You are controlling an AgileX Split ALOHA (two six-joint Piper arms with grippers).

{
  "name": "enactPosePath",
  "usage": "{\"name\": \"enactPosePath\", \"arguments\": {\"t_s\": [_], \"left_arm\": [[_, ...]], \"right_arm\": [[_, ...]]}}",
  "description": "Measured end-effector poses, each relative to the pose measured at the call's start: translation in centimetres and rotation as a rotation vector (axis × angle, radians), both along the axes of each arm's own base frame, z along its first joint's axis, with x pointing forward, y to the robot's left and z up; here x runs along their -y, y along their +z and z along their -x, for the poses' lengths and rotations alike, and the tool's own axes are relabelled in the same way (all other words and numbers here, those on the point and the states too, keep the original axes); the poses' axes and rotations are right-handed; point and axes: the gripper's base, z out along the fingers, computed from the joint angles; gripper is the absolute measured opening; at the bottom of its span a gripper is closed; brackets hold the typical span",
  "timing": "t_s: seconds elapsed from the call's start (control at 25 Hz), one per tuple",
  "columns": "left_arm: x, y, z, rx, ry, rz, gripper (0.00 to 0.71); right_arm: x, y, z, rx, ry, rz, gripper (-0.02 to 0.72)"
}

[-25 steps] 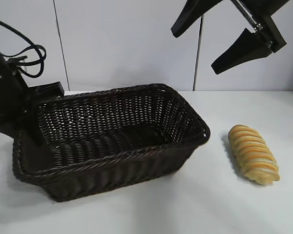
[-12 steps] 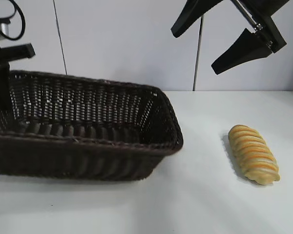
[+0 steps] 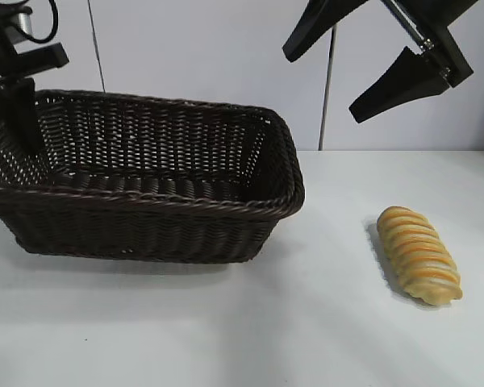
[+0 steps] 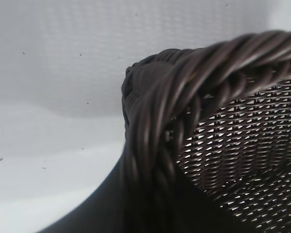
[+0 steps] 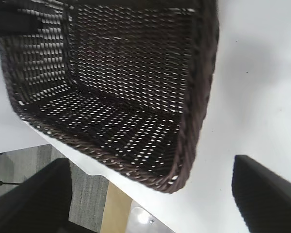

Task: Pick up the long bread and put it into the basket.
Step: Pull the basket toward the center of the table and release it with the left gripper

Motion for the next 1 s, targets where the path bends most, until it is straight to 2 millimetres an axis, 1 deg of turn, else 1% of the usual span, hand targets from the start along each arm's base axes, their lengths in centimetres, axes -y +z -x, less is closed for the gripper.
{"name": "enactPosePath", "arguments": {"t_s": [0.08, 0.16, 0.48, 0.56, 0.64, 0.68, 0.76, 0.8, 0.88, 1.0], "left_arm": [[0.03, -0.89, -0.21, -0.013, 0.004, 0.000, 0.099], [0.09, -1.11, -0.29, -0.015, 0.008, 0.006, 0.099], [0.11, -1.10, -0.68, 0.024, 0.024, 0.008, 0.099], [0.11, -1.10, -0.74, 0.031, 0.027, 0.008, 0.118], [0.10, -1.11, -0.74, 0.030, 0.030, 0.007, 0.209], [0.10, -1.11, -0.74, 0.028, 0.034, 0.007, 0.297], [0.10, -1.11, -0.74, 0.027, 0.038, 0.007, 0.429], [0.10, -1.11, -0.74, 0.026, 0.040, 0.007, 0.479], [0.10, -1.11, -0.74, 0.026, 0.041, 0.007, 0.527], [0.06, -0.86, -0.80, 0.025, 0.043, 0.002, 0.552]], "right_arm": [[0.00, 0.00, 0.00, 0.000, 0.000, 0.000, 0.622], [0.00, 0.00, 0.00, 0.000, 0.000, 0.000, 0.622], [0.00, 0.00, 0.00, 0.000, 0.000, 0.000, 0.622], [0.00, 0.00, 0.00, 0.000, 0.000, 0.000, 0.622], [0.00, 0.00, 0.00, 0.000, 0.000, 0.000, 0.622], [0.00, 0.00, 0.00, 0.000, 0.000, 0.000, 0.622], [0.00, 0.00, 0.00, 0.000, 0.000, 0.000, 0.622], [0.00, 0.00, 0.00, 0.000, 0.000, 0.000, 0.622], [0.00, 0.00, 0.00, 0.000, 0.000, 0.000, 0.622], [0.00, 0.00, 0.00, 0.000, 0.000, 0.000, 0.622]]}}
